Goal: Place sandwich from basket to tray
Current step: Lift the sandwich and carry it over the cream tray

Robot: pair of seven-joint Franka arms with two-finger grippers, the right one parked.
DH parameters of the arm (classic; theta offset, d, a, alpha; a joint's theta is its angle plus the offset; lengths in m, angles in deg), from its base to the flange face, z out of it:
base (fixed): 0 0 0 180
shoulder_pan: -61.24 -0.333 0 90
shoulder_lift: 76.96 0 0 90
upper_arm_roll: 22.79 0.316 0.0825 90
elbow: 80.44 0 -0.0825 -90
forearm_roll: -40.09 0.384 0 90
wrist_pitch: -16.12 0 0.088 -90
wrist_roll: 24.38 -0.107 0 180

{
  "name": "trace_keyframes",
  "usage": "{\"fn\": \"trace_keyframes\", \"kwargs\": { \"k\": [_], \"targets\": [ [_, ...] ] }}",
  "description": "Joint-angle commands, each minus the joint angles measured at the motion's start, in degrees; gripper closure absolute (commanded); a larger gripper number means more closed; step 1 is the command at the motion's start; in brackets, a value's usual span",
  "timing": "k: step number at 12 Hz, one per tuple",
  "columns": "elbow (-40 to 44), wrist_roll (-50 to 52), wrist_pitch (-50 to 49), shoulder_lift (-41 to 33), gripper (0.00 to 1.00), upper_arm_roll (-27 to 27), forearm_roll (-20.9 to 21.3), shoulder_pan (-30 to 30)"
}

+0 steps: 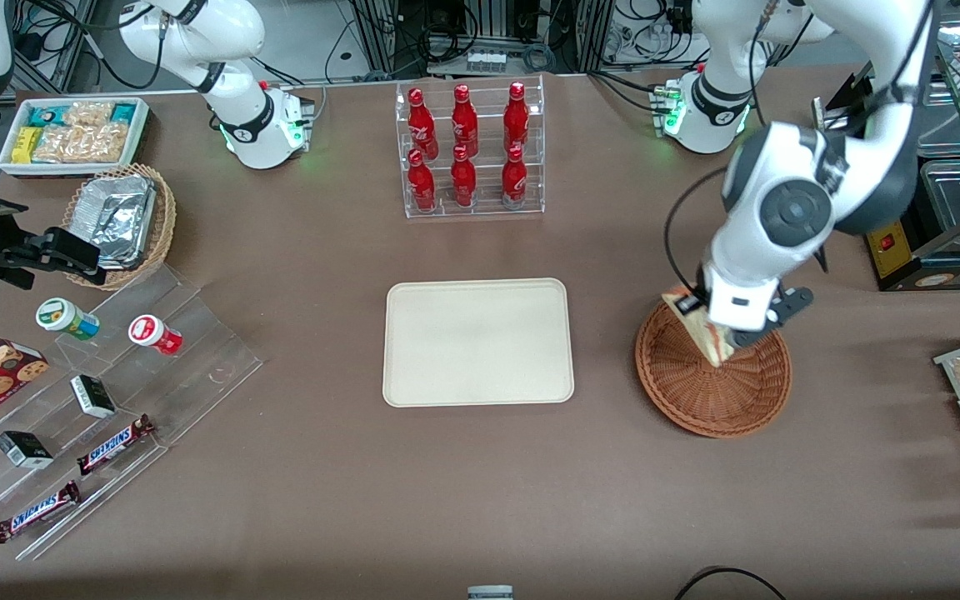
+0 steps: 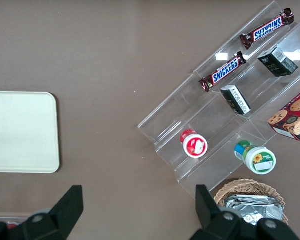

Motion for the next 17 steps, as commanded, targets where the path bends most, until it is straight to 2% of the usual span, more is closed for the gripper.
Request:
{"fn": "trace_keyframes", "kwargs": {
  "k": [1, 3, 8, 9, 10, 17],
  "targets": [
    [9.12, -0.32, -5.31, 4.3, 1.0, 0.43, 0.01, 8.29],
    [10.88, -0.41, -4.18, 6.58, 1.0, 0.43, -0.26, 12.25],
    [22.92, 0.91, -1.55, 20.72, 1.0, 0.43, -0.61, 22.01],
    [23.2, 0.91, 5.95, 23.62, 1.0, 0.43, -1.91, 23.67],
    [23.2, 0.82, 8.29, 25.12, 1.0, 0.52, -1.58, 25.0],
    [23.11, 0.12, 16.22, 31.46, 1.0, 0.78, -0.87, 27.56]
  ]
}}
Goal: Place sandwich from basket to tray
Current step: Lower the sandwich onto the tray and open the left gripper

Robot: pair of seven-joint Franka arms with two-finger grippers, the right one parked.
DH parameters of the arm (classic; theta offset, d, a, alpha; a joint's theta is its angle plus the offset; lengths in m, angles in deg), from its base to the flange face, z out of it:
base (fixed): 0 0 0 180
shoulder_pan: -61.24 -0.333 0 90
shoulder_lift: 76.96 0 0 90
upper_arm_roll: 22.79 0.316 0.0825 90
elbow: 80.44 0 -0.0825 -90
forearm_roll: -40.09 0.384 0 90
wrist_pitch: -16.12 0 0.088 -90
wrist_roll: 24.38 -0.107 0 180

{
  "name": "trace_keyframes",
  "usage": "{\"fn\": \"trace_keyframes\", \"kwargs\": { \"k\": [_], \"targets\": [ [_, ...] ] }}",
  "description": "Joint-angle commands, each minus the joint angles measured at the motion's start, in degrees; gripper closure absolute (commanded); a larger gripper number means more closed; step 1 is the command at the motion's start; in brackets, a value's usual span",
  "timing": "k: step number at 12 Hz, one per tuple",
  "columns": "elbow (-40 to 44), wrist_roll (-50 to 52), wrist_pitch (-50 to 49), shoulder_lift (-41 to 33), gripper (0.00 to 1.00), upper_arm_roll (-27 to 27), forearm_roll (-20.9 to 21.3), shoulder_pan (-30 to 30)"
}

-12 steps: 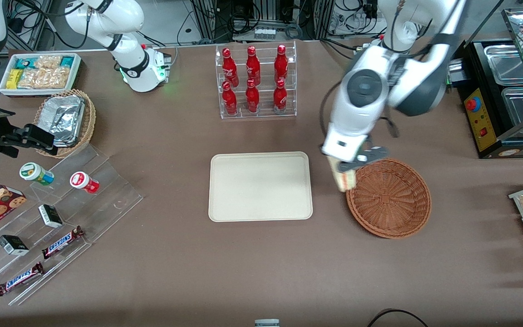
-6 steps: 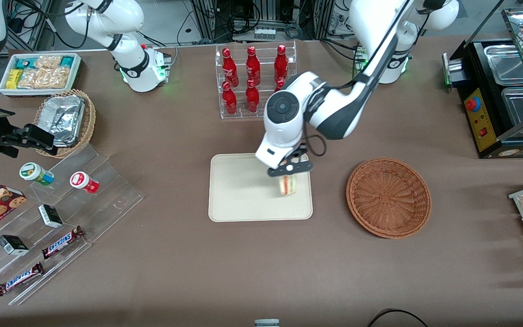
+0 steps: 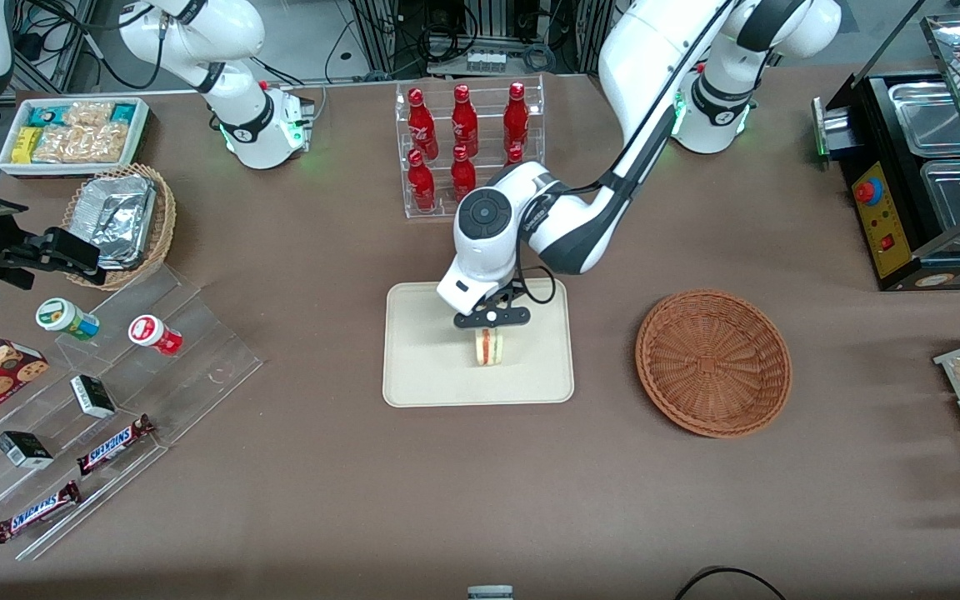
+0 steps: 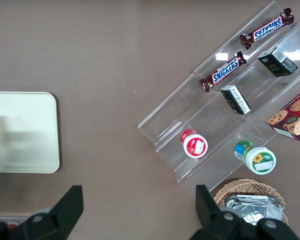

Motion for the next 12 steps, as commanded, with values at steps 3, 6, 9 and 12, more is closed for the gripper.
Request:
{"fn": "trace_keyframes", "kwargs": {
  "k": [3, 6, 9, 12],
  "targets": [
    [2.34, -0.72, 0.36, 3.1, 1.0, 1.14, -0.14, 0.82],
    [1.98, -0.54, 3.0, 3.63, 0.38, 1.14, -0.06, 0.82],
    [2.16, 0.07, 0.91, 2.49, 0.01, 1.22, -0.14, 0.64],
    [1.81, 0.25, -10.65, -7.66, 0.01, 1.49, -1.02, -1.54]
  ]
}}
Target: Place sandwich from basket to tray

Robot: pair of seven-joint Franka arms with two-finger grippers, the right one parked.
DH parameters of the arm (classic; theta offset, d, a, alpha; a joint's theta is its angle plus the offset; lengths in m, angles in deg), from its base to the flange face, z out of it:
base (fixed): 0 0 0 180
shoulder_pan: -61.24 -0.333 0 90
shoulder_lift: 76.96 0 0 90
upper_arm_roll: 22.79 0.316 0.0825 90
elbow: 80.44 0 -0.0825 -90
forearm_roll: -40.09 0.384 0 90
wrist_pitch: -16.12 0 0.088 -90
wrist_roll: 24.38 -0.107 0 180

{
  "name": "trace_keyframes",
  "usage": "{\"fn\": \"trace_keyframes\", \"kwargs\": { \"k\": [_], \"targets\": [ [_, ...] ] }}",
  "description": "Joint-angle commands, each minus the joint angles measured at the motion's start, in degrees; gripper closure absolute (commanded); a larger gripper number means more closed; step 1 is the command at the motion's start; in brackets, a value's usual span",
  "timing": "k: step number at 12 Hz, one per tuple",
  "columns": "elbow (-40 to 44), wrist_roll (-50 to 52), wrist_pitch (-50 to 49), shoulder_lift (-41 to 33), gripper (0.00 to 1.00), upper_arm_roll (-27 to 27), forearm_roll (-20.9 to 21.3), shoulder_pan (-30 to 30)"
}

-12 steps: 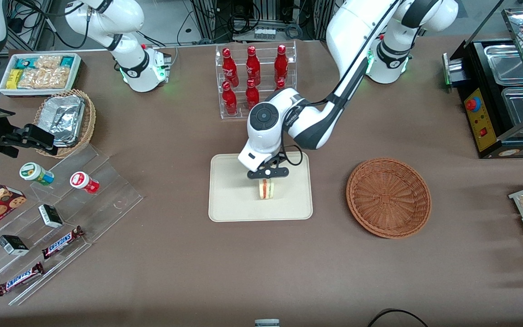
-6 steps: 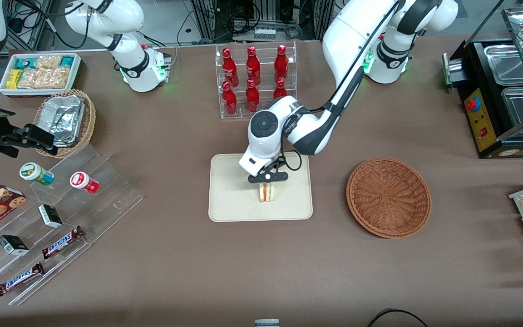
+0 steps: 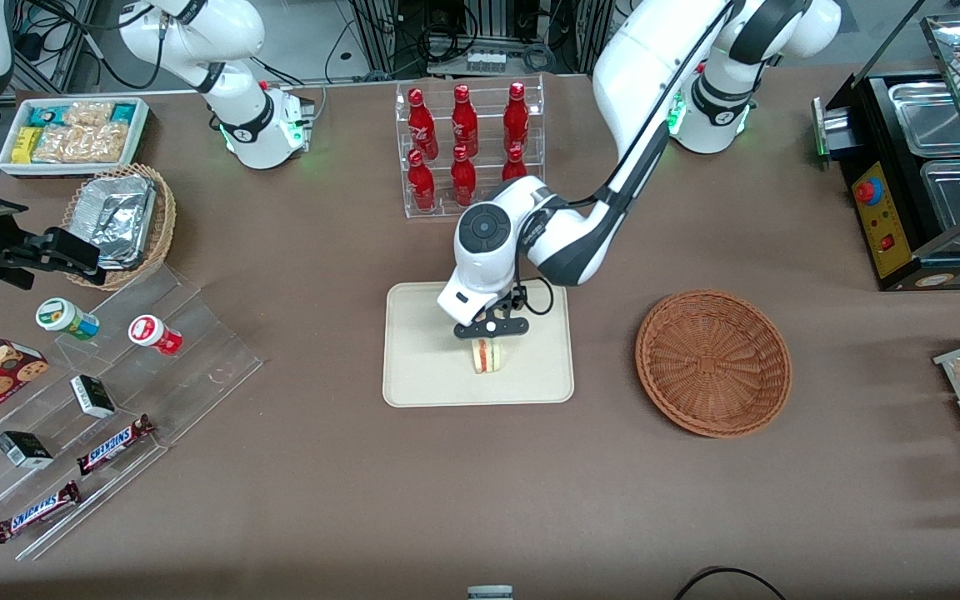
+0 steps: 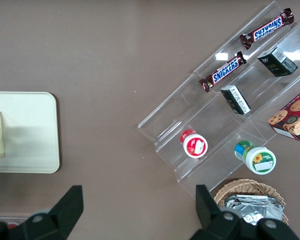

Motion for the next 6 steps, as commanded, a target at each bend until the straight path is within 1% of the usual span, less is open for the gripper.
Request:
{"fn": "trace_keyframes", "kwargs": {
  "k": [1, 2, 4, 5, 6],
  "targets": [
    [-1.37, 0.0, -13.58, -12.47, 0.01, 0.6, -1.05, -2.7],
    [-1.29, -0.01, -17.9, -15.65, 0.01, 0.51, -1.14, -4.71],
    [-1.38, 0.08, -24.24, -20.4, 0.01, 0.69, -0.71, -5.87],
    [-1.38, -0.79, -29.67, -24.08, 0.01, 0.6, -0.53, -9.27],
    [-1.38, -1.14, -32.5, -26.29, 0.01, 0.6, -0.35, -11.22]
  ]
}}
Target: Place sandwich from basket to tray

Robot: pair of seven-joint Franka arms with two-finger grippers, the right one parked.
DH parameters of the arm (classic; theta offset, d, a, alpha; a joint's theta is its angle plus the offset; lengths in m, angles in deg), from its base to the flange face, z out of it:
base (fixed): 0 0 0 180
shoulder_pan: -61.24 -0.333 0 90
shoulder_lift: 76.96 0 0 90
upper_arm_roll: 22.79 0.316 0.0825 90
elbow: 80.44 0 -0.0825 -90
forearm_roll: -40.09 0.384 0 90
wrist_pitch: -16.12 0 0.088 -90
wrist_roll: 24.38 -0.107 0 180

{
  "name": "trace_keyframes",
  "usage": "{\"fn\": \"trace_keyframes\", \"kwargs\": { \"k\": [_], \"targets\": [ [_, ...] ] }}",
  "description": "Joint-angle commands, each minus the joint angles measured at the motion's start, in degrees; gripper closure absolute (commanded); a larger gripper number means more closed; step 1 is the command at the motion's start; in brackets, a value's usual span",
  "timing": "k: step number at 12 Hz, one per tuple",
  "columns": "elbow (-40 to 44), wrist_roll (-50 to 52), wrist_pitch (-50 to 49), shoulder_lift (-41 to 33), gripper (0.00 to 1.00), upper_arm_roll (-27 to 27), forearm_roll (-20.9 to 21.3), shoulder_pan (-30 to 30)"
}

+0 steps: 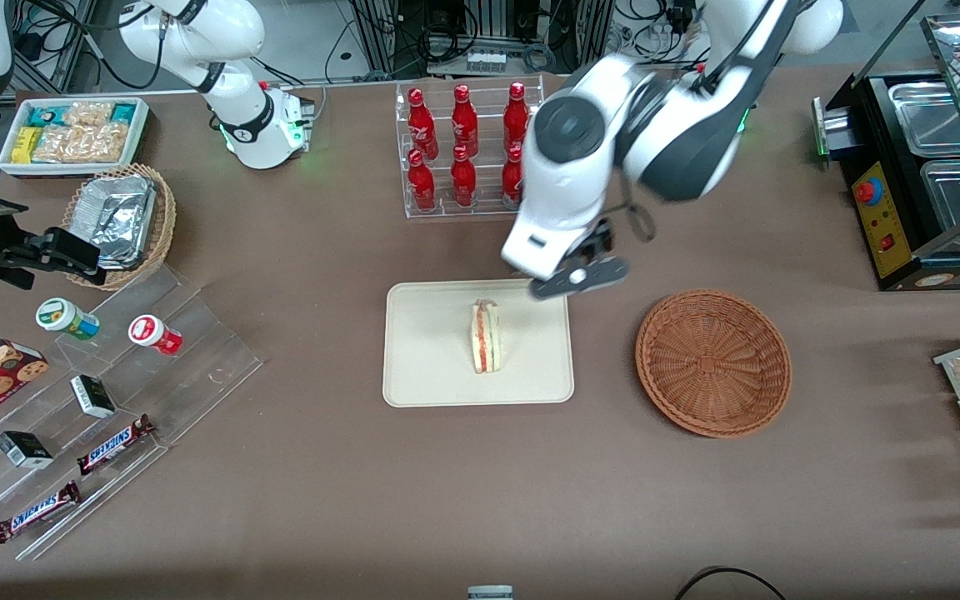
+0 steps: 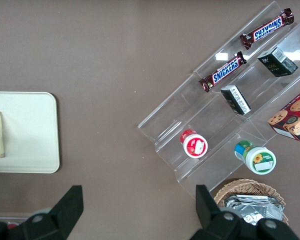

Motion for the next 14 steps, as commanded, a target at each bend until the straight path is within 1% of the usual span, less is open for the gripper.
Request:
{"fn": "trace_keyframes", "kwargs": {
  "k": [1, 2, 5, 11, 13, 14],
  "targets": [
    [-2.66, -1.52, -5.35, -6.28, 0.01, -0.14, 0.01, -5.05],
    [-2.75, -4.4, -6.58, -8.04, 0.01, -0.23, 0.01, -7.94],
    [-2.84, -20.55, -11.5, -12.0, 0.01, -0.23, -0.69, -17.43],
    [-3.88, -43.93, -13.8, -16.13, 0.01, -0.23, -0.17, -34.57],
    [-4.24, -49.14, -13.71, -16.84, 0.01, -0.14, -0.08, -38.97],
    [-4.24, -51.86, -13.28, -17.02, 0.01, -0.14, -0.08, -40.04]
  ]
}}
